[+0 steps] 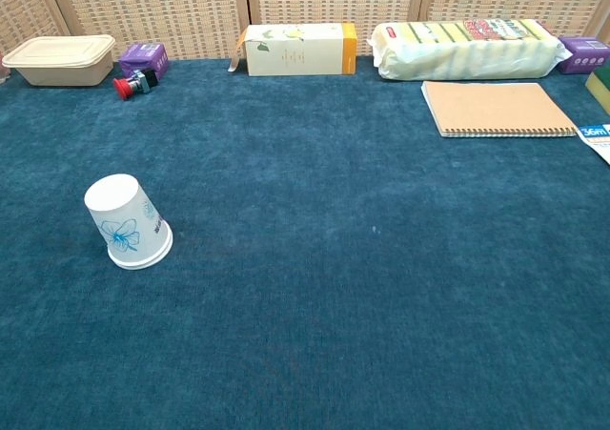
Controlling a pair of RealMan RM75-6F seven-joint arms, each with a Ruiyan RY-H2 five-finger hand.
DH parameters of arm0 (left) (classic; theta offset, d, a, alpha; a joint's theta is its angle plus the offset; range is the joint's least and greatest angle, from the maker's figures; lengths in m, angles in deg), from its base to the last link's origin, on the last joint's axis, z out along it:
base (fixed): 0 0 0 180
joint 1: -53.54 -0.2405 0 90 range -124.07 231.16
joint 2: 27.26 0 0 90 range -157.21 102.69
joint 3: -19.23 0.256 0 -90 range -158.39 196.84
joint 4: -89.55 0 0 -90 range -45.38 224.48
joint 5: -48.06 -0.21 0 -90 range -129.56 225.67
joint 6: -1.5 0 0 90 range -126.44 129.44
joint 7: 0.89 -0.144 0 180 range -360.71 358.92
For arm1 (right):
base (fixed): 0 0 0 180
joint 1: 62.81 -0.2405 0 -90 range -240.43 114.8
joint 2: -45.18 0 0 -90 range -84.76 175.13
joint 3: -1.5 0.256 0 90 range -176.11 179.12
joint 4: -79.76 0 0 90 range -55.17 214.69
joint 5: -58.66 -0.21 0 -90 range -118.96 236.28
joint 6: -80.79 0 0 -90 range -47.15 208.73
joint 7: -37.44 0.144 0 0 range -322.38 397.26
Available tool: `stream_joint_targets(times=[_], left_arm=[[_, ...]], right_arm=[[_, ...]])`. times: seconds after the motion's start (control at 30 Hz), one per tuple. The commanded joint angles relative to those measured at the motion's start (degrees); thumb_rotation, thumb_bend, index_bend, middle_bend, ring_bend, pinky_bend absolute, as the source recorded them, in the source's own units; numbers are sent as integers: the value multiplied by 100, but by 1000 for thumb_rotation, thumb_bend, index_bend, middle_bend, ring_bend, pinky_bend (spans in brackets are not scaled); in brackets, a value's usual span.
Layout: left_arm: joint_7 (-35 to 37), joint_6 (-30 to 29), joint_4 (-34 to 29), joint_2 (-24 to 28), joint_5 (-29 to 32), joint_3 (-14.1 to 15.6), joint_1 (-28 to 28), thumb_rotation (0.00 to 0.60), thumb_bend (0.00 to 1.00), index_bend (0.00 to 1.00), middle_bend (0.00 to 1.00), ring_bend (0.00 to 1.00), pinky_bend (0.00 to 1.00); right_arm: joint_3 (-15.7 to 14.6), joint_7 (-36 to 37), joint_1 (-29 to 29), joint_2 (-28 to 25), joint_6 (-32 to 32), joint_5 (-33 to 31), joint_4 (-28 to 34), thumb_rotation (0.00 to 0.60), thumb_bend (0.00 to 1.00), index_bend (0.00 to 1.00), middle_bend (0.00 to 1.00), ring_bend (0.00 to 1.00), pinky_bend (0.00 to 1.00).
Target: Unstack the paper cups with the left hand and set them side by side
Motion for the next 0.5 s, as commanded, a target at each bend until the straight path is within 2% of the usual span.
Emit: stream_joint_targets(times=[0.03,0.3,0.5], left_arm=[[-356,468,-353,-18,343,-63,264,600,100,0,0,0,0],[-1230,1216,-815,-132,1170,-186,749,600,150,0,0,0,0],[-1761,1426,-881,-417,1918,-373,1092,600,227,2,0,0,0]], right_arm=[[-15,19,-4,-10,28,11,-10,600,0,0,0,0,0],[-18,201,37,-86,-7,-2,9,600,0,0,0,0,0],[-63,206,21,-82,25,96,20,600,0,5,0,0,0]])
